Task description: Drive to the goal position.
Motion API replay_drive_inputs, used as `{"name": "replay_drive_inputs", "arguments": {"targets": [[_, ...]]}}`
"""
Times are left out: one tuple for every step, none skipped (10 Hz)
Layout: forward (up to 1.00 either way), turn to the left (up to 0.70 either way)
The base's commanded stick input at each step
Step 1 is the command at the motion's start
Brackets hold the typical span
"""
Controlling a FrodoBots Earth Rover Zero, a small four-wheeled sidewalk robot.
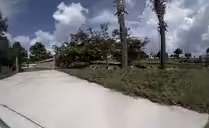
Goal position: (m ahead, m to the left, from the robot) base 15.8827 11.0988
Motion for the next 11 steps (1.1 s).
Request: {"name": "replay_drive_inputs", "arguments": {"targets": [[0.85, 0.34], [0.85, 0.34], [0.85, 0.01], [0.85, 0.0], [0.85, 0.0], [0.85, 0.3], [0.85, 0.34], [0.85, 0.34], [0.85, 0.34], [0.85, 0.34], [0.85, 0.2]]}}
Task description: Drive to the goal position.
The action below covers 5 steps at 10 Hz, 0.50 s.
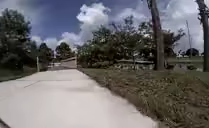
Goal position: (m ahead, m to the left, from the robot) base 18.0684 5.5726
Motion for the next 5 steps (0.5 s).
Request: {"name": "replay_drive_inputs", "arguments": {"targets": [[0.85, 0.0], [0.85, 0.0], [0.85, 0.0], [0.85, 0.0], [0.85, 0.06]]}}
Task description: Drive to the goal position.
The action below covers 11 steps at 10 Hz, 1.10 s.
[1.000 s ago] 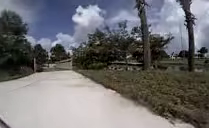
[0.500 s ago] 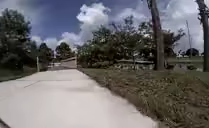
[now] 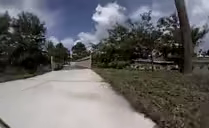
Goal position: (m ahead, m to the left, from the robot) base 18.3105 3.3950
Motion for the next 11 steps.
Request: {"name": "replay_drive_inputs", "arguments": {"targets": [[0.85, 0.23], [0.85, 0.34], [0.85, 0.34], [0.85, 0.34], [0.85, 0.34], [0.85, 0.31], [0.85, 0.07], [0.85, 0.0], [0.85, 0.0], [0.85, 0.0], [0.85, 0.0]]}}
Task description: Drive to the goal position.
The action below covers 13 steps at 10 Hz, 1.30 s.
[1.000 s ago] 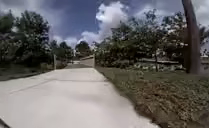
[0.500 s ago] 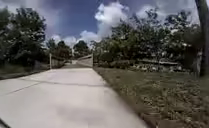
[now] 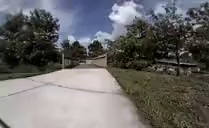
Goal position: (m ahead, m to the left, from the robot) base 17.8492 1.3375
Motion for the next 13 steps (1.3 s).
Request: {"name": "replay_drive_inputs", "arguments": {"targets": [[0.85, 0.19], [0.85, 0.32], [0.85, 0.13], [0.85, 0.05], [0.85, 0.0], [0.85, 0.0], [0.85, 0.0], [0.85, 0.0], [0.85, 0.0], [0.85, 0.0], [0.85, 0.0], [0.85, 0.0], [0.85, 0.0]]}}
